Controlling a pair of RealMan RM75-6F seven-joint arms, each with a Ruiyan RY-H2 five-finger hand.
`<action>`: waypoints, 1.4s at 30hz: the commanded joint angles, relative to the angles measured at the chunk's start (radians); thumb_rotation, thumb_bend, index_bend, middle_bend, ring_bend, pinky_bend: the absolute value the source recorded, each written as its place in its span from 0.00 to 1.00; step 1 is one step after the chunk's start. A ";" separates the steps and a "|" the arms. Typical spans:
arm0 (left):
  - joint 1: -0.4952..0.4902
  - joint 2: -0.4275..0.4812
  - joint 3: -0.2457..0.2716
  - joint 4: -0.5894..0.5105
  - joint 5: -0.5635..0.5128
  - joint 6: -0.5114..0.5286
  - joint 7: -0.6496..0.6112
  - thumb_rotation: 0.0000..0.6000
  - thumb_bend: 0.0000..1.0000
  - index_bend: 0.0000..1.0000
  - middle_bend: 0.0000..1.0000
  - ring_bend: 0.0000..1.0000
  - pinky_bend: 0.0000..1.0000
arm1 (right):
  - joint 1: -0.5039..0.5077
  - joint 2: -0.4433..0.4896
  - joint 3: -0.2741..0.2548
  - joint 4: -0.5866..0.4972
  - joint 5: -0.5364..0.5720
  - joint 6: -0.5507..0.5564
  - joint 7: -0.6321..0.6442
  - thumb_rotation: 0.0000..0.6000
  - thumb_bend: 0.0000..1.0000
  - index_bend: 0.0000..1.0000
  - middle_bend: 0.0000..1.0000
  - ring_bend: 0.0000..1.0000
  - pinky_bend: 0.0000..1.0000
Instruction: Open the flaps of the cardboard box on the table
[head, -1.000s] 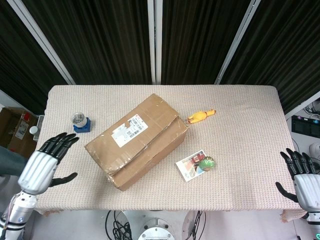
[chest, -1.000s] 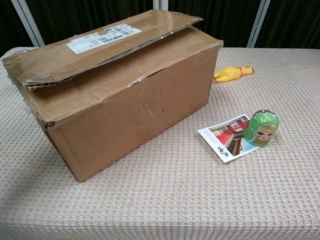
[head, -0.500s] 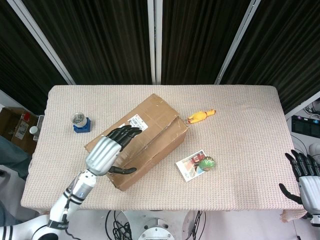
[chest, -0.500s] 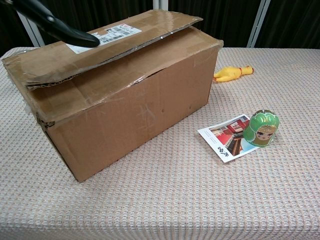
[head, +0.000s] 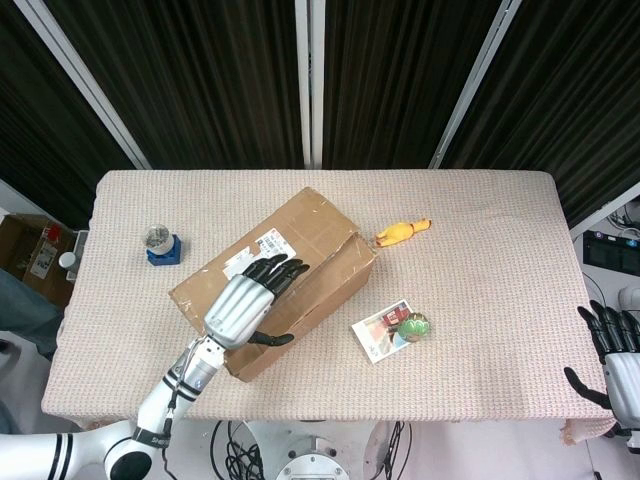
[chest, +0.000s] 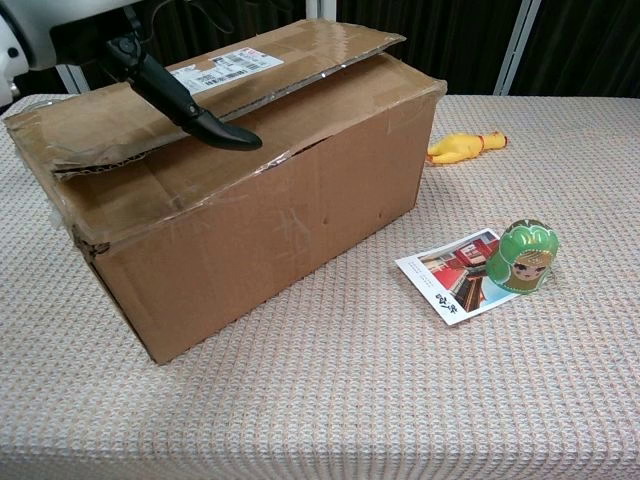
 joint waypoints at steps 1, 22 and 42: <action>0.000 -0.030 0.011 0.035 0.013 0.026 0.014 0.83 0.00 0.10 0.13 0.10 0.21 | 0.003 -0.001 0.000 -0.004 -0.001 -0.005 -0.006 1.00 0.18 0.00 0.00 0.00 0.00; 0.007 -0.094 0.037 0.103 0.034 0.123 0.174 1.00 0.00 0.08 0.13 0.09 0.21 | 0.007 -0.005 0.003 -0.010 0.002 -0.010 -0.013 1.00 0.18 0.00 0.00 0.00 0.00; 0.031 -0.091 0.043 0.113 0.105 0.204 0.294 1.00 0.26 0.05 0.11 0.09 0.21 | 0.010 -0.008 0.002 -0.008 0.006 -0.018 -0.015 1.00 0.18 0.00 0.00 0.00 0.00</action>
